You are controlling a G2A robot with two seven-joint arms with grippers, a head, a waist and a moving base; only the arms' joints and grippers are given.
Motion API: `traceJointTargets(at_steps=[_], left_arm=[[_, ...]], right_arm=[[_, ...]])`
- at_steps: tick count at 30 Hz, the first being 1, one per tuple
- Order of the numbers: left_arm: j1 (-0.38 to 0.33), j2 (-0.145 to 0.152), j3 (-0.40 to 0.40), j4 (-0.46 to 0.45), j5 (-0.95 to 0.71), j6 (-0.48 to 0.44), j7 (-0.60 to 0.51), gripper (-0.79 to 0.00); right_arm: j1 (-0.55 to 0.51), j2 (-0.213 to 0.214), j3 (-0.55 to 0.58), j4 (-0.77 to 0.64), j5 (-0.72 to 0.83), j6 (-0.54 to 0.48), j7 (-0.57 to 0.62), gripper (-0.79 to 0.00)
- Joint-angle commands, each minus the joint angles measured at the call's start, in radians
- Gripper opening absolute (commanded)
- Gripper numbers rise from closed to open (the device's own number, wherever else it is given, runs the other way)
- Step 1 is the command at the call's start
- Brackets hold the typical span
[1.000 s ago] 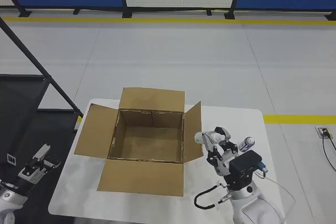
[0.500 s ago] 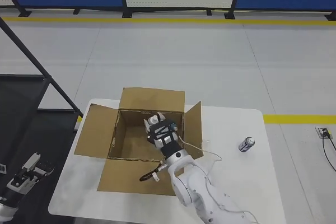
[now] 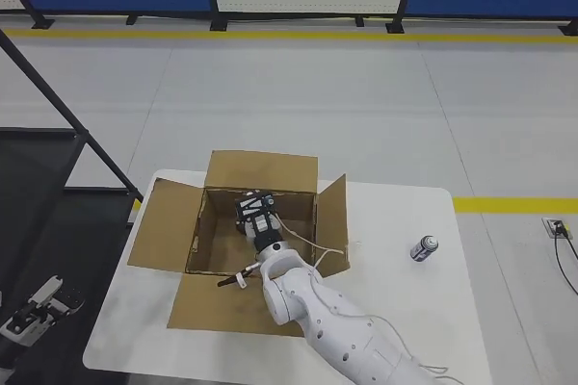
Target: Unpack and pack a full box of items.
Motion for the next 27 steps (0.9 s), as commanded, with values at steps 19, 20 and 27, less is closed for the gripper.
traceJointTargets(at_steps=[19, 20, 27], left_arm=[[0.077, -0.023, 0.106, -0.106, 0.096, -0.072, 0.173, 0.000], [0.083, -0.026, 0.109, -0.109, 0.096, -0.068, 0.210, 0.000], [0.089, -0.030, 0.115, -0.114, 0.086, -0.063, 0.233, 0.000]], right_arm=[[0.018, -0.018, -0.001, 0.086, -0.007, -0.124, 0.020, -0.785], [0.028, -0.025, -0.006, 0.107, -0.014, -0.120, 0.019, -0.785], [0.091, -0.085, -0.044, 0.252, -0.013, -0.108, 0.030, -0.785]])
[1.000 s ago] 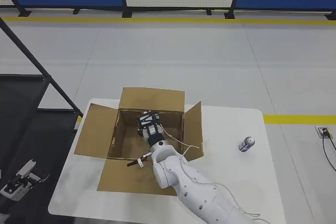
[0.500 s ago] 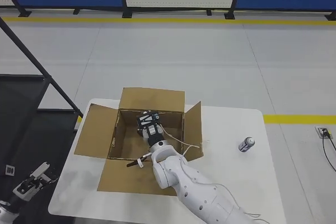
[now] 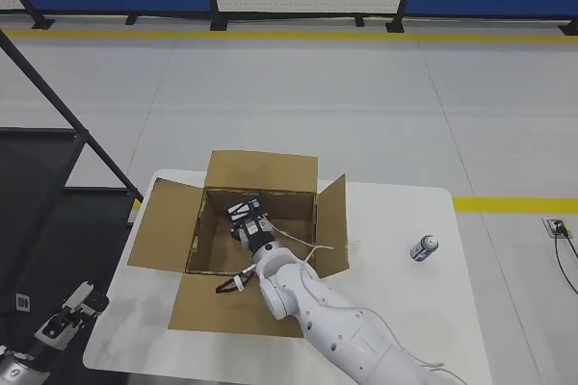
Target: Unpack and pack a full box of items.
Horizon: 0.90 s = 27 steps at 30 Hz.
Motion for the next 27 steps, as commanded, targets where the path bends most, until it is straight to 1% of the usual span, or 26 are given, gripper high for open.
traceJointTargets(at_steps=[1, 4, 8, 13, 18, 20, 27], left_arm=[[0.000, 0.000, 0.000, 0.000, 0.000, 0.000, 0.000, 0.000], [0.000, 0.000, 0.000, 0.000, 0.000, 0.000, 0.000, 0.000], [0.000, 0.000, 0.000, 0.000, 0.000, 0.000, 0.000, 0.000], [0.000, 0.000, 0.000, 0.000, 0.000, 0.000, 0.000, 0.000], [0.000, 0.000, 0.000, 0.000, 0.000, 0.000, 0.000, 0.000], [0.000, 0.000, 0.000, 0.000, 0.000, 0.000, 0.000, 0.000], [0.000, 0.000, 0.000, 0.000, 0.000, 0.000, 0.000, 0.000]], right_arm=[[0.026, -0.021, -0.008, 0.054, 0.017, -0.012, 0.012, -0.785], [0.069, -0.053, -0.014, 0.150, 0.046, -0.023, 0.035, -0.785], [0.123, -0.097, -0.015, 0.267, 0.101, -0.071, 0.051, -0.785], [0.169, -0.142, -0.019, 0.379, 0.132, -0.102, 0.061, -0.785], [0.209, -0.175, -0.029, 0.460, 0.121, -0.146, 0.062, -0.785], [0.226, -0.189, -0.032, 0.486, 0.115, -0.140, 0.079, -0.785], [0.264, -0.225, -0.025, 0.569, 0.132, -0.175, 0.128, -0.785]])
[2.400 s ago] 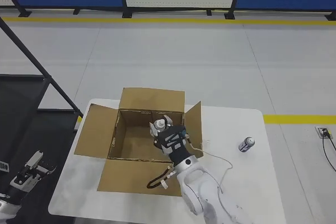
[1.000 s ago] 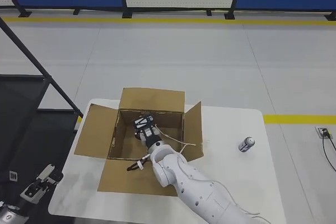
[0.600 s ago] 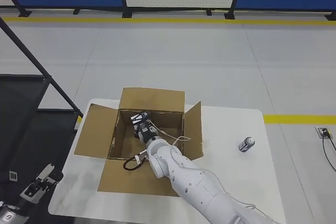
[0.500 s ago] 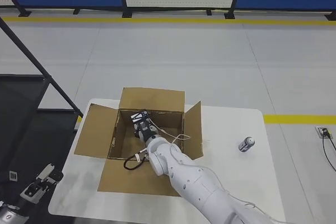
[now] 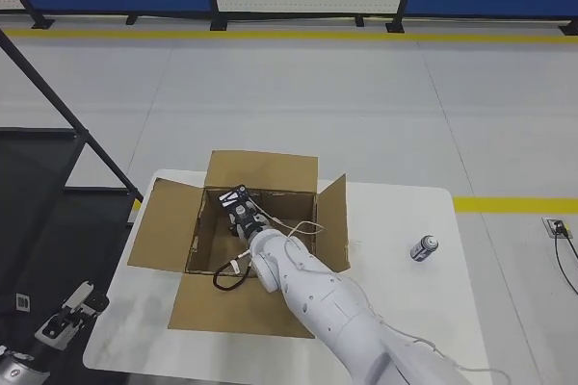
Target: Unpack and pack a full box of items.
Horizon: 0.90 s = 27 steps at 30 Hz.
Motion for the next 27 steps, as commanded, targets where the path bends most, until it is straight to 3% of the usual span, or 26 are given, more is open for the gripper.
traceJointTargets(at_steps=[1, 3, 7, 12, 27], left_arm=[[0.000, 0.000, 0.000, 0.000, 0.000, 0.000, 0.000, 0.000], [0.000, 0.000, 0.000, 0.000, 0.000, 0.000, 0.000, 0.000], [0.000, 0.000, 0.000, 0.000, 0.000, 0.000, 0.000, 0.000], [0.000, 0.000, 0.000, 0.000, 0.000, 0.000, 0.000, 0.000], [0.000, 0.000, 0.000, 0.000, 0.000, 0.000, 0.000, 0.000]], right_arm=[[0.008, -0.008, 0.005, 0.026, 0.008, -0.014, 0.008, -0.785], [0.012, -0.013, 0.011, 0.045, 0.017, -0.030, 0.011, -0.754], [0.017, -0.021, 0.018, 0.076, 0.022, -0.047, 0.013, -0.557], [0.017, -0.026, 0.026, 0.098, 0.023, -0.061, 0.014, -0.459], [0.007, -0.023, 0.053, 0.111, 0.028, -0.087, -0.008, -0.400]])
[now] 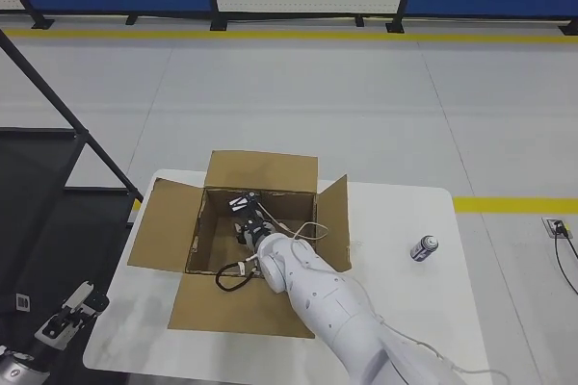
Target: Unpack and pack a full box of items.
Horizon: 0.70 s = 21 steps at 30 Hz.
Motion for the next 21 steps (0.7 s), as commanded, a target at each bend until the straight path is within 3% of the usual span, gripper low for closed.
traceJointTargets(at_steps=[1, 3, 5, 14, 21], left_arm=[[0.000, 0.000, 0.000, 0.000, 0.000, 0.000, 0.000, 0.000], [0.000, 0.000, 0.000, 0.000, 0.000, 0.000, 0.000, 0.000], [0.000, 0.000, 0.000, 0.000, 0.000, 0.000, 0.000, 0.000], [0.000, 0.000, 0.000, 0.000, 0.000, 0.000, 0.000, 0.000], [0.000, 0.000, 0.000, 0.000, 0.000, 0.000, 0.000, 0.000]], right_arm=[[-0.003, 0.000, 0.004, -0.006, 0.001, -0.009, -0.009, -0.329], [-0.004, 0.001, 0.007, -0.009, 0.000, -0.016, -0.022, -0.228], [-0.008, 0.002, 0.013, -0.021, 0.005, -0.036, -0.051, 0.000], [-0.048, 0.023, 0.024, -0.097, -0.038, -0.071, -0.282, 0.000], [-0.118, 0.090, 0.058, -0.249, -0.126, -0.077, -0.473, 0.000]])
